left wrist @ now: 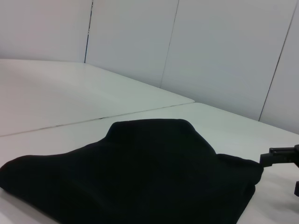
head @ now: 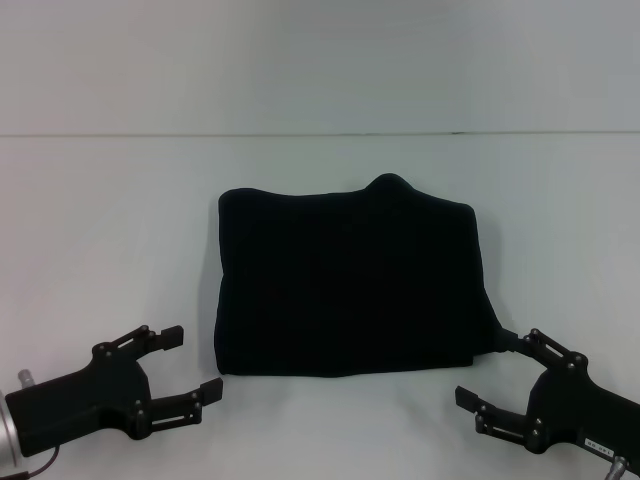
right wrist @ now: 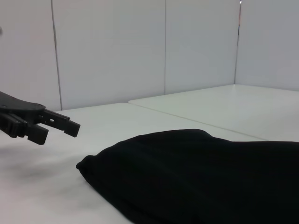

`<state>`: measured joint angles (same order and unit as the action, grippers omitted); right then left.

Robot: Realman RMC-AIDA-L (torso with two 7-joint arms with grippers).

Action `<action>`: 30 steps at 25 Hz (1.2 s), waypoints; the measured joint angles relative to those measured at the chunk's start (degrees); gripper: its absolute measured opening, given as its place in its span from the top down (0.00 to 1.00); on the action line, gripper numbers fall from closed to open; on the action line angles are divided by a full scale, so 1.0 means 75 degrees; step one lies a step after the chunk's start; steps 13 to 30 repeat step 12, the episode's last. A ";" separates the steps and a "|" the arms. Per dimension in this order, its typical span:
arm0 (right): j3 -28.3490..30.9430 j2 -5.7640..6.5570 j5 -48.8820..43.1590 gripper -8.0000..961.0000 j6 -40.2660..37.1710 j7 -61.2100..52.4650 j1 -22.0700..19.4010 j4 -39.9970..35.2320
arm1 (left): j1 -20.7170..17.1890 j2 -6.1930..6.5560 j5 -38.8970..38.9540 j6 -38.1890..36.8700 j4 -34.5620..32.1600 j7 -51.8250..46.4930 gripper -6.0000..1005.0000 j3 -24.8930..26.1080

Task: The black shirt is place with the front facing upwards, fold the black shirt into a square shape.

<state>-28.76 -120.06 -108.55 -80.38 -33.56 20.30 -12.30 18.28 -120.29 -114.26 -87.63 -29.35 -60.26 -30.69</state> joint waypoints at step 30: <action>0.0003 0.0000 0.0000 0.02 -0.0051 -0.0014 -0.0043 0.0000 | 0.0012 -0.0015 0.0001 0.0022 0.0000 -0.0005 0.06 0.0018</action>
